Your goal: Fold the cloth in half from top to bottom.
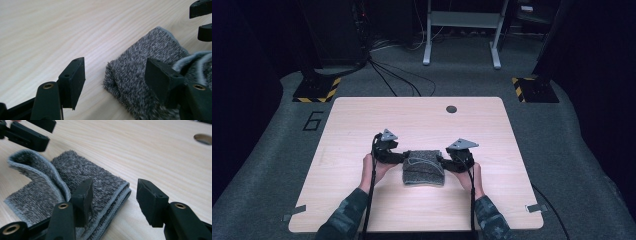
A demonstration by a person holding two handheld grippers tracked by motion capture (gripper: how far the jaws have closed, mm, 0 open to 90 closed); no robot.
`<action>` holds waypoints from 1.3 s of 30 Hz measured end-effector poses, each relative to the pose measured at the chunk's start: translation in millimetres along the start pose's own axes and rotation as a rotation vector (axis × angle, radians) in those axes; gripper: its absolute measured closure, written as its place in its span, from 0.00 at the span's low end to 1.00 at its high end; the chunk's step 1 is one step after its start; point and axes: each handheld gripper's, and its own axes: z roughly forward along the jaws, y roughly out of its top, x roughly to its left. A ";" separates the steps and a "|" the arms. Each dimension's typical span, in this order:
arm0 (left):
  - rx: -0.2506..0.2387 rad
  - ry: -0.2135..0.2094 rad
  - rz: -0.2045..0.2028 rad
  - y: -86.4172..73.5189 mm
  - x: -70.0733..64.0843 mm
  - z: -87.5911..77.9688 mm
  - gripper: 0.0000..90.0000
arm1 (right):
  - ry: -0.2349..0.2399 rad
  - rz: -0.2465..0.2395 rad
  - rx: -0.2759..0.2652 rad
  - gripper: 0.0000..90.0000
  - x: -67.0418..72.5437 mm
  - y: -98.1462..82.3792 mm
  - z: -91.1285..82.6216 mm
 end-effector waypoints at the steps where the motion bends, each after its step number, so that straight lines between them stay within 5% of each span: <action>1: 0.013 -0.010 -0.003 -1.6 -1.2 2.3 0.36 | 0.002 -0.002 0.008 0.52 -0.2 -0.6 1.4; 9: 0.019 -0.050 0.046 -13.6 -16.6 -7.2 0.33 | 0.020 -0.044 0.050 0.50 11.9 -9.1 -0.9; 17: 0.084 -0.001 0.145 -36.2 -37.6 -6.1 0.32 | -0.015 -0.139 0.139 0.48 27.6 -28.4 4.5; 21: 0.106 0.027 0.174 -46.8 -38.9 -2.4 0.32 | -0.036 -0.141 0.152 0.45 29.8 -31.5 5.5; 32: 0.090 0.005 0.153 -55.0 -31.6 0.9 0.30 | -0.046 -0.100 0.131 0.44 29.7 -43.0 3.9; 39: 0.078 -0.006 0.102 -57.4 -27.4 2.3 0.27 | -0.061 -0.053 0.133 0.30 25.7 -44.7 4.6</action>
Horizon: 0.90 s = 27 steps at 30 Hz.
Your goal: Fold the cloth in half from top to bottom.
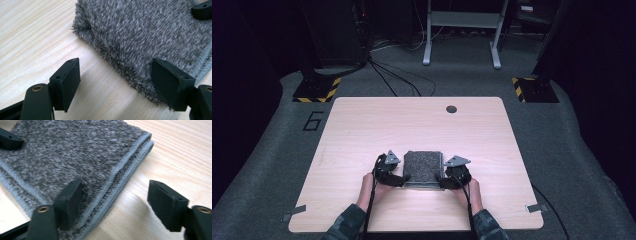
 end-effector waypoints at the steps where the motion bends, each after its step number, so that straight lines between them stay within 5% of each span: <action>1: 0.000 0.007 0.001 0.1 -1.2 -0.2 0.27 | -0.001 0.005 0.000 0.28 -1.5 0.3 0.8; 5: -0.001 0.016 0.003 2.4 -2.8 -4.6 0.26 | 0.007 0.007 0.018 0.20 -5.4 2.6 2.6; 8: -0.059 -0.003 -0.039 2.7 -0.3 -15.5 0.18 | 0.041 0.027 -0.006 0.10 -11.0 3.6 -1.1; 16: -0.129 0.035 -0.055 -2.3 5.7 -51.2 0.14 | 0.001 0.051 -0.075 0.08 -26.9 1.0 -34.9; 27: -0.065 0.156 -0.126 -59.8 25.7 -76.7 0.16 | -0.117 0.143 -0.030 0.04 -70.9 -48.6 -76.7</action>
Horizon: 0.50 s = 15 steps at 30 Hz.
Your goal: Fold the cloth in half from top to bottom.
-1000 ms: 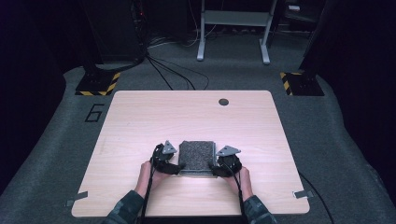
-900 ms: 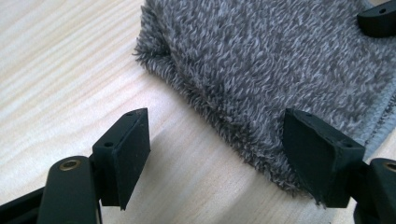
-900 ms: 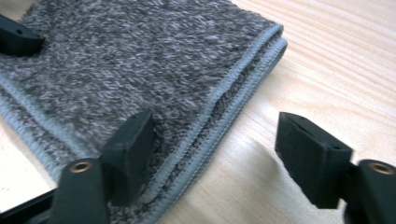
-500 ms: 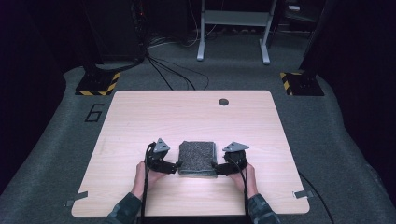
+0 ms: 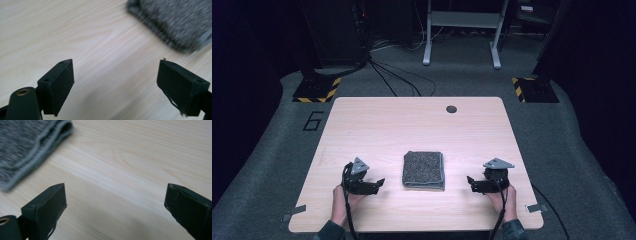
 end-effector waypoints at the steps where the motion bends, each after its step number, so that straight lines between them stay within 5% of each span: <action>1: 0.001 0.014 -0.020 -6.6 4.2 -1.1 0.16 | -0.009 0.003 0.000 0.04 -3.5 -3.7 -1.4; 7: 0.011 0.072 -0.091 -27.5 16.3 -6.4 0.16 | -0.055 0.059 0.020 0.03 -22.9 -28.2 -9.6; 15: 0.005 0.115 -0.092 -33.2 15.6 -4.8 0.15 | -0.090 0.052 0.057 0.01 -31.7 -37.6 -5.7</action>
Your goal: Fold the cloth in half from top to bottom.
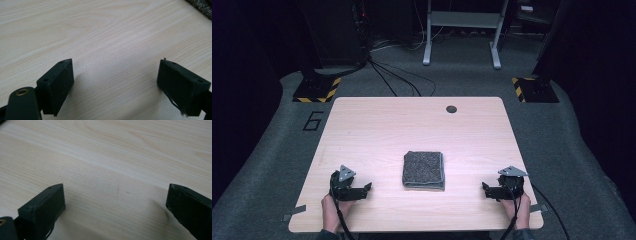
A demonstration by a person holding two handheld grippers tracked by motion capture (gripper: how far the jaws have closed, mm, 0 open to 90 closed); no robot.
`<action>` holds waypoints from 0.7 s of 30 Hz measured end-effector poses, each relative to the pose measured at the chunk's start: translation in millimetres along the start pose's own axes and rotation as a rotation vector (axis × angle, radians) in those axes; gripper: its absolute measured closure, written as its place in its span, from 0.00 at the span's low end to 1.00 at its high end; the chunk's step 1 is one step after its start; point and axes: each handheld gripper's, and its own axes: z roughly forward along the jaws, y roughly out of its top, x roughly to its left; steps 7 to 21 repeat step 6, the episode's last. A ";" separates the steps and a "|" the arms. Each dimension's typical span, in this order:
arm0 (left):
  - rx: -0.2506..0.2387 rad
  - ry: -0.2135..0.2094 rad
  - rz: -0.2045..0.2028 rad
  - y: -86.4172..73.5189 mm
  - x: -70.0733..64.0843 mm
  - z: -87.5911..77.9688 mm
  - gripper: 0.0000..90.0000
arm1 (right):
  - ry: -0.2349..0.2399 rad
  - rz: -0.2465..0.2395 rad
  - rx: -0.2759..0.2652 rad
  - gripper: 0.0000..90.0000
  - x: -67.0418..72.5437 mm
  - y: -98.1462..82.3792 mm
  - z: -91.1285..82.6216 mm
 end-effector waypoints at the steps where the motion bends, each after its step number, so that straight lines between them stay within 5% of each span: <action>1: 0.000 0.003 -0.003 0.1 -0.1 0.1 0.15 | 0.008 0.001 0.003 0.01 -0.2 0.3 0.5; 21: 0.002 0.013 -0.003 1.5 -0.2 1.6 0.15 | 0.022 0.030 0.013 0.00 -1.3 2.0 3.5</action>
